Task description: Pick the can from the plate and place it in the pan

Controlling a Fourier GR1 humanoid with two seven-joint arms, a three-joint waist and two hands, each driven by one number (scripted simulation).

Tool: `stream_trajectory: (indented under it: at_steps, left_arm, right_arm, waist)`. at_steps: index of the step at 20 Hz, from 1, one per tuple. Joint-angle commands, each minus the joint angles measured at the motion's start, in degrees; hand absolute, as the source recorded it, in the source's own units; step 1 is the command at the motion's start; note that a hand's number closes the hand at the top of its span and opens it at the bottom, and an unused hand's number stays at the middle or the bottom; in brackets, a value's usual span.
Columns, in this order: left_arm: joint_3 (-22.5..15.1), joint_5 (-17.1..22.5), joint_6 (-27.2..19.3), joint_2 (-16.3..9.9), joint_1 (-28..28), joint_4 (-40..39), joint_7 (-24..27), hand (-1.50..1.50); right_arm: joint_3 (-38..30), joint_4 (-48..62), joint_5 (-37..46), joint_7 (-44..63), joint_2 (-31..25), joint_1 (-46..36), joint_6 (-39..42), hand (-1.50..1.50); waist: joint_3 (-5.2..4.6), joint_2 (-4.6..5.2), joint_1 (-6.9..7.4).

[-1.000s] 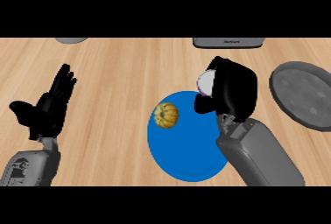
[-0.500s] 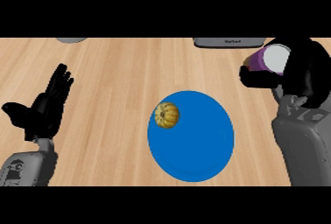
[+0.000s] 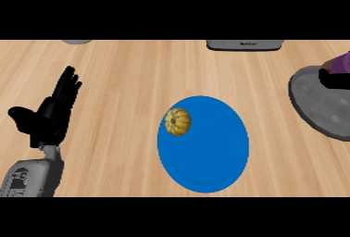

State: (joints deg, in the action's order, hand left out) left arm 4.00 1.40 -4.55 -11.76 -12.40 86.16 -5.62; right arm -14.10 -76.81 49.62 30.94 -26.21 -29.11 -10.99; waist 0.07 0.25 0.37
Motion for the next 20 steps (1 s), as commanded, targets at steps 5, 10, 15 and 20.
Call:
stream_trajectory:
  at_steps: [5, 10, 15, 20]
  left_arm:
    - [-0.1, -0.1, 1.6, 0.4, 1.5, -2.3, 3.8, 0.00]
    - [0.5, 1.0, 2.3, -0.4, -0.8, -0.9, 0.8, 0.00]
    - [0.4, 0.9, 2.1, 0.1, -2.5, -1.9, 0.3, 0.00]
    - [0.2, 0.0, 1.4, 0.4, -2.1, -2.5, 1.7, 0.00]
  right_arm:
    - [-7.3, 28.5, 0.0, -18.1, -9.2, -3.6, -10.5, 1.50]
    - [-12.6, 44.6, -4.2, -30.2, -11.3, -6.3, -17.4, 1.50]
    - [-17.6, 52.5, -10.2, -36.7, -10.6, -8.4, -16.2, 1.50]
    - [-20.8, 58.3, -15.7, -38.7, -10.2, -10.1, -2.4, -1.50]
  waist:
    - [0.03, 0.43, 1.17]
    - [0.16, 0.64, 1.93]
    - [0.28, 0.91, 2.13]
    - [0.34, 0.93, 2.41]
